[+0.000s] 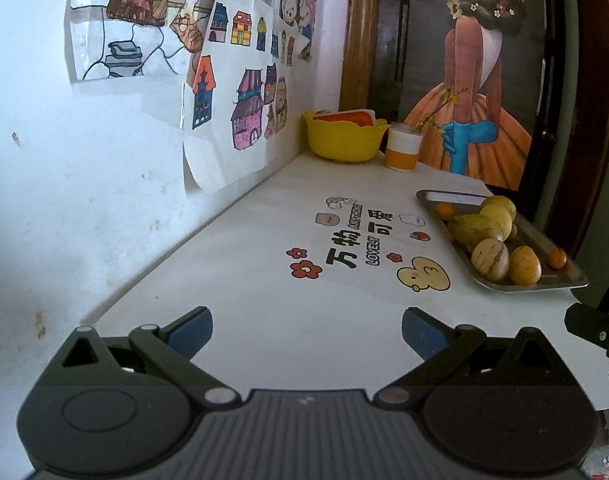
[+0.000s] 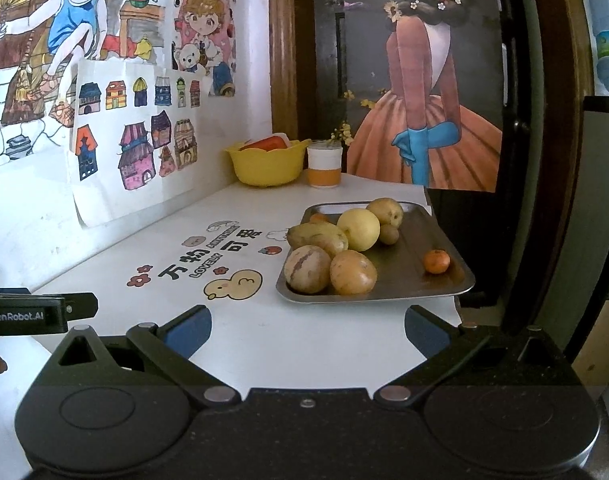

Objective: Organize fruits

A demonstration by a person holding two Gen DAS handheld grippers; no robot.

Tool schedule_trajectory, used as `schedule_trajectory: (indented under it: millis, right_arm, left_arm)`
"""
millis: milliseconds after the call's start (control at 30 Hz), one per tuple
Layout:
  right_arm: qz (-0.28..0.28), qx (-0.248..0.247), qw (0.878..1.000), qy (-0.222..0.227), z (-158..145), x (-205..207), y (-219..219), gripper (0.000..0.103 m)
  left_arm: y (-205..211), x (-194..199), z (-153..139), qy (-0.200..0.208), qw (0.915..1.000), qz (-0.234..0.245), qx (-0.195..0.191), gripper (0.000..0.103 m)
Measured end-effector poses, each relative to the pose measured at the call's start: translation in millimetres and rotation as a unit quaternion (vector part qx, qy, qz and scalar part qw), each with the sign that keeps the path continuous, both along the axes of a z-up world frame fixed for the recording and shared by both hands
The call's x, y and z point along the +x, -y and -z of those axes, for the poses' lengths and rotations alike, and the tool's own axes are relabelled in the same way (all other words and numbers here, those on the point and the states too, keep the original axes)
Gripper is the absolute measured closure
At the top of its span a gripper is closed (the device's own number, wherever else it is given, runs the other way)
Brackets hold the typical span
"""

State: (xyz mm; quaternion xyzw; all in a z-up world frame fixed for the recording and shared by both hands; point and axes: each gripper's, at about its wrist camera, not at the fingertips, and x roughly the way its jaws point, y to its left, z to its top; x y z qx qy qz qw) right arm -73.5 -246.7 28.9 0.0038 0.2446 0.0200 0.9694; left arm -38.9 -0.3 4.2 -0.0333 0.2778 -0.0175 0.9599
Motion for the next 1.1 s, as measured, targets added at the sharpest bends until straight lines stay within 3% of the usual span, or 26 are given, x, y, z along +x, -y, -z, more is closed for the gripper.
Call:
schedule_trajectory:
  millis: [733, 933, 1100]
  right_arm:
    - [-0.002, 0.0, 1.0, -0.006, 1.9, 2.3, -1.1, 0.001]
    - [-0.004, -0.001, 1.0, -0.006, 2.4, 1.6, -1.8, 0.001]
    - [-0.003, 0.0, 1.0, -0.008, 2.6, 1.6, -1.5, 0.001]
  left_arm:
    - [-1.6, -0.9, 0.9, -0.001, 1.0, -0.001, -0.005, 0.0]
    - [-1.9, -2.7, -0.6, -0.001, 0.9992, 0.024, -0.033, 0.0]
    - [2.2, -5.9, -3.2, 0.014, 0.9995, 0.024, -0.015, 0.0]
